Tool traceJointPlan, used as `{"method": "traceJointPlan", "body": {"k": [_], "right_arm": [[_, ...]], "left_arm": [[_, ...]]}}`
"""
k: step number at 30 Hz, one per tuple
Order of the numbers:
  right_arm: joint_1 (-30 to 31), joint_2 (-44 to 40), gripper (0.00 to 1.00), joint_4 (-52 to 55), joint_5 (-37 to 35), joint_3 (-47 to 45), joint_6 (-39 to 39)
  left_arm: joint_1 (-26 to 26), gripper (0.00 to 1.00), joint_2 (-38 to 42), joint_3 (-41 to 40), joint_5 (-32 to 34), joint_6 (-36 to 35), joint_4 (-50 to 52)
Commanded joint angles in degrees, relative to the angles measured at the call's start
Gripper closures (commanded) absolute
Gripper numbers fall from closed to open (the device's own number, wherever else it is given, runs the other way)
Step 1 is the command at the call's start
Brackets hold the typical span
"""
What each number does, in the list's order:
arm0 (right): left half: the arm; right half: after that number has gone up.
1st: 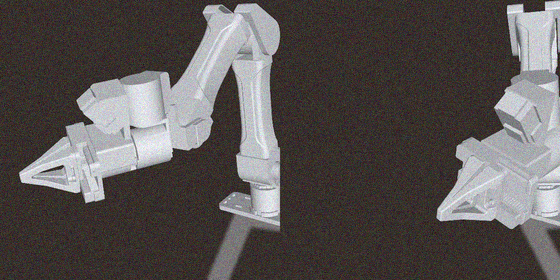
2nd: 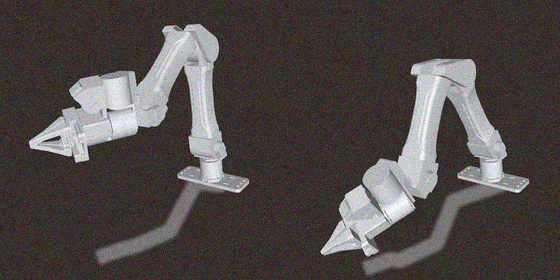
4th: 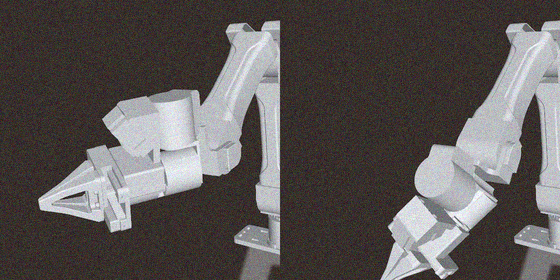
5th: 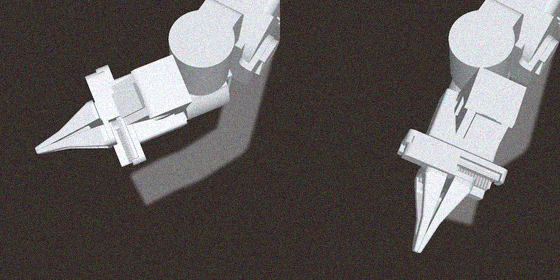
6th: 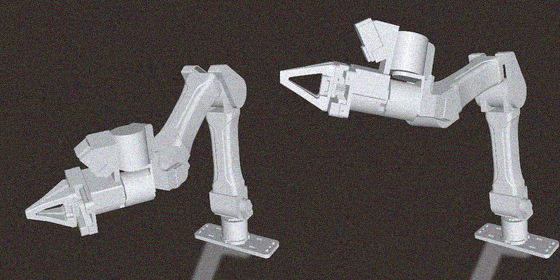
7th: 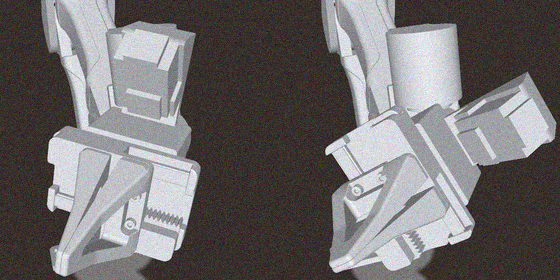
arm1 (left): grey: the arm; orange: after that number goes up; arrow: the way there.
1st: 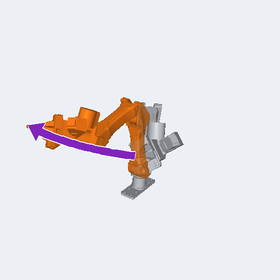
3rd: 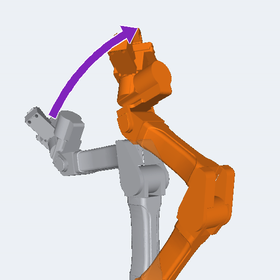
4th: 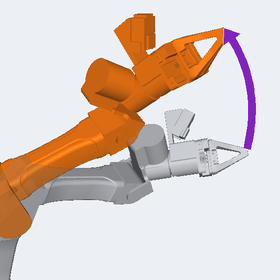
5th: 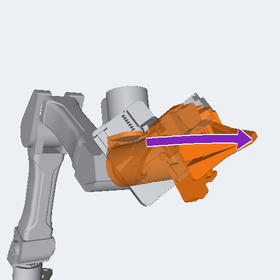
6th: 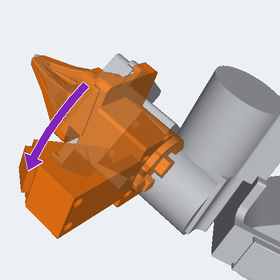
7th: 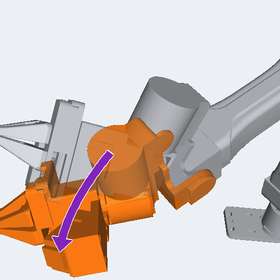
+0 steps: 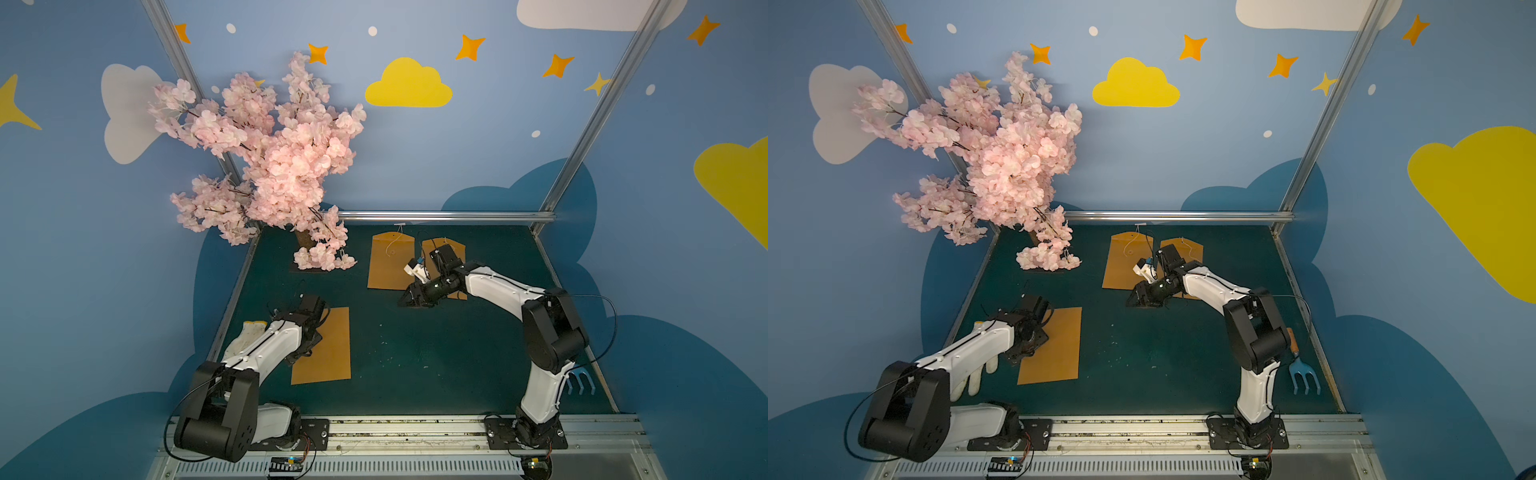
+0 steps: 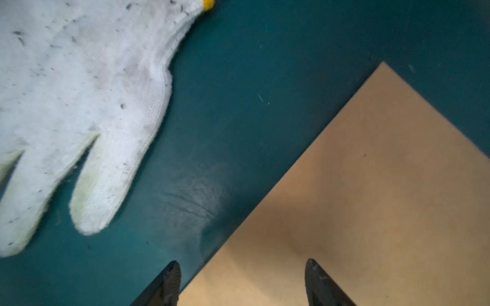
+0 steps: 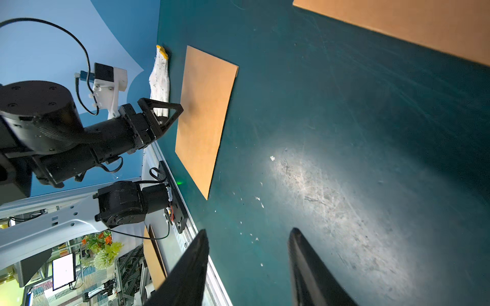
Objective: Open the file bag
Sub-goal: Pick up the file bag from the center of the board.
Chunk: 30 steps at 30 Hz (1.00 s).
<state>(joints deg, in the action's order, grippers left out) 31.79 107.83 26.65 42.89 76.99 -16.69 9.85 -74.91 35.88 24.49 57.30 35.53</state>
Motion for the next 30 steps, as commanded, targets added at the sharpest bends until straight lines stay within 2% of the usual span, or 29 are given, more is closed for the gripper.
{"method": "traceJointPlan", "body": {"k": [1,5,11,23,30], "right_arm": [[0.55,1.06,0.50,0.66,0.47,1.58,-0.07],[1.25,1.81,0.50,1.20,0.22,2.52,-0.26],[2.18,2.97,0.51,1.32,-0.10,3.90,-0.87],[4.46,3.51,0.51,2.07,-1.45,6.55,-1.86],[5.47,2.73,0.51,1.56,-2.16,5.94,-2.60]], "left_arm": [[-3.36,0.26,0.57,-1.84,-4.70,-2.84,-7.66],[-6.70,0.26,0.08,-4.00,-9.13,-4.75,-13.64],[-7.41,0.27,-1.73,-6.20,-13.33,-6.64,-20.13],[-6.96,0.27,2.58,-10.61,-20.39,-7.20,-21.44],[-6.04,0.27,4.51,-12.49,-22.02,-7.21,-21.86]]}}
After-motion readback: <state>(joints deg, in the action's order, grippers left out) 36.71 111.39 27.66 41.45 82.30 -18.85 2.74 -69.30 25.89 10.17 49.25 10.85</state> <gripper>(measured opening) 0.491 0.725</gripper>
